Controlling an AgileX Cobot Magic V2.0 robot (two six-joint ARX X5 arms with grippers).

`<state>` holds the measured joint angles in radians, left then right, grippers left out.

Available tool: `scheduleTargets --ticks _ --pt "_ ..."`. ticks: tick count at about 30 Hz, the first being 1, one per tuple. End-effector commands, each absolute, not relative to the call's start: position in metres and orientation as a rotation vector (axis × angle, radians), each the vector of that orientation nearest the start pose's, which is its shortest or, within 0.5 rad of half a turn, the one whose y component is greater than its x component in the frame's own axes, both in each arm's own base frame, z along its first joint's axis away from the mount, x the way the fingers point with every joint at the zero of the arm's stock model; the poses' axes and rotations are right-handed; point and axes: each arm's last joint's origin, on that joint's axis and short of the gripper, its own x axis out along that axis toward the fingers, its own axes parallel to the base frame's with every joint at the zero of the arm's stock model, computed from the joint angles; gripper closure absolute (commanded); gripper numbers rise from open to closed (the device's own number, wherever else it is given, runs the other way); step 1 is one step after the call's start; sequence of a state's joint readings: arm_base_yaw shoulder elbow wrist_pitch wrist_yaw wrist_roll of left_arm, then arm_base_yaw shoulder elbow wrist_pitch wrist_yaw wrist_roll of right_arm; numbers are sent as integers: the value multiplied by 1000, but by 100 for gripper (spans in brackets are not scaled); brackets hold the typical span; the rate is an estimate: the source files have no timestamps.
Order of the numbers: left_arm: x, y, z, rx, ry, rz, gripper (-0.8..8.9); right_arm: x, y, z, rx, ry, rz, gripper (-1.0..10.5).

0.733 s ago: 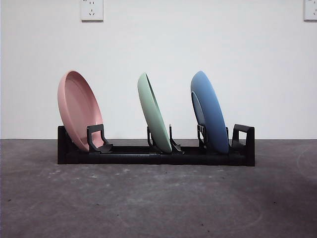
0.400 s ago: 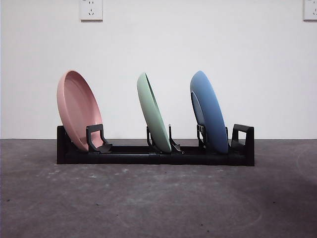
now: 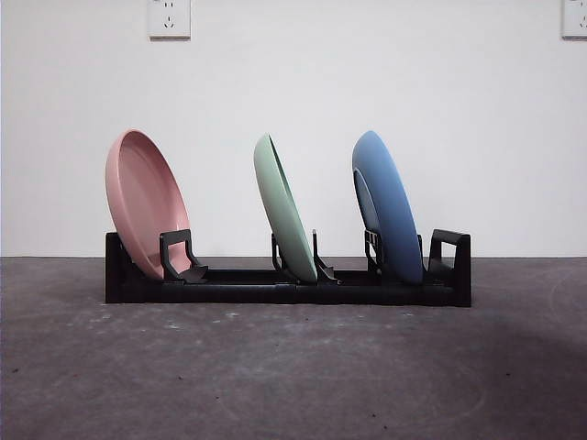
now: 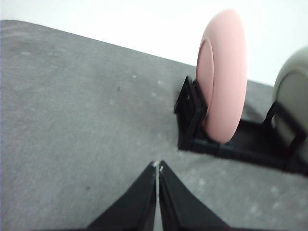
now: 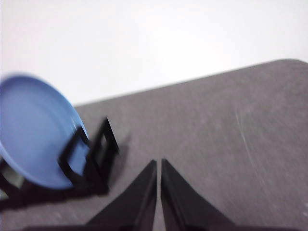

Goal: Place the plate

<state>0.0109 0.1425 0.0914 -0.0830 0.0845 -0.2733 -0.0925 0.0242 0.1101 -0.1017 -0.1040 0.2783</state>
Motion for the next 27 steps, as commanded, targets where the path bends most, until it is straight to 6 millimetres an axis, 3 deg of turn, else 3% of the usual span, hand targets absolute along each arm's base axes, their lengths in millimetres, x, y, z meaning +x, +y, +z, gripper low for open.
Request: scheduleTargets --ticks 1,8,15,21,27 --pt "104 -1 204 -339 86 -62 804 90 -5 205 350 -4 26 935" --pt "121 -7 260 -340 110 -126 804 86 -2 257 345 -27 109 935" --pt "151 -21 310 -328 263 -263 804 93 1 306 330 66 235 935" --pt "172 -38 342 -274 365 -402 804 107 5 335 307 199 407 935" --pt "183 -53 362 -181 506 -573 804 121 12 355 244 315 573 935"
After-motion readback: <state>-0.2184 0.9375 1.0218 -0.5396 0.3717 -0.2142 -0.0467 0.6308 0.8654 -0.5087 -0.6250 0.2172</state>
